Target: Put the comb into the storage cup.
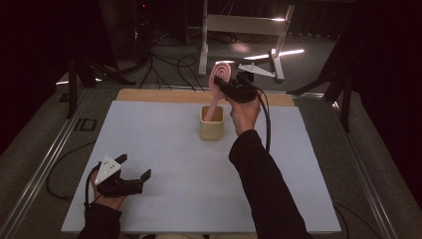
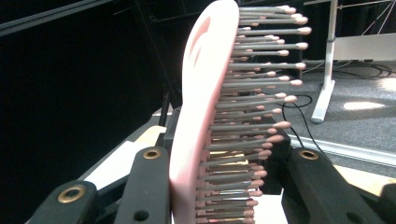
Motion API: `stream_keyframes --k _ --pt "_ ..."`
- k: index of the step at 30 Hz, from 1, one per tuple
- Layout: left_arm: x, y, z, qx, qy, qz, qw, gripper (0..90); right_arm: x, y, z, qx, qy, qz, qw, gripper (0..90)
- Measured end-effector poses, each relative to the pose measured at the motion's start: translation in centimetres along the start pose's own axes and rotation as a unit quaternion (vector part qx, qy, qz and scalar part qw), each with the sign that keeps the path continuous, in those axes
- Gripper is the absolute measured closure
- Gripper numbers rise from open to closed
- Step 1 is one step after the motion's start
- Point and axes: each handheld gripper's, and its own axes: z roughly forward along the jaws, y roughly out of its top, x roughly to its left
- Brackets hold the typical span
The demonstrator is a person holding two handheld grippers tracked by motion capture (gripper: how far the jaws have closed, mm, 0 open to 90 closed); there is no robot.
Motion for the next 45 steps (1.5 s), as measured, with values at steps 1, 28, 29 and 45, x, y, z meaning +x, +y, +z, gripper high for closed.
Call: stream_keyframes --k 1,28,29,45 --pt "0.0 0.0 0.0 -0.001 0.000 -0.001 1.0000 0.1 0.0 -0.1 0.0 0.000 0.000 -0.001 1.0000 64.1" --pt "0.0 0.0 0.0 0.001 -0.001 0.001 1.0000 0.1 0.5 -1.4 0.9 0.019 0.002 -0.001 0.9998 64.1" --pt "0.0 0.0 0.0 0.001 0.000 0.001 1.0000 0.1 0.5 -1.4 0.9 0.019 0.001 -0.001 0.9998 64.1" --pt "-0.1 -0.1 0.1 0.001 -0.001 0.000 1.0000 0.1 0.2 -2.3 1.3 0.025 -0.004 0.006 0.9997 64.2"
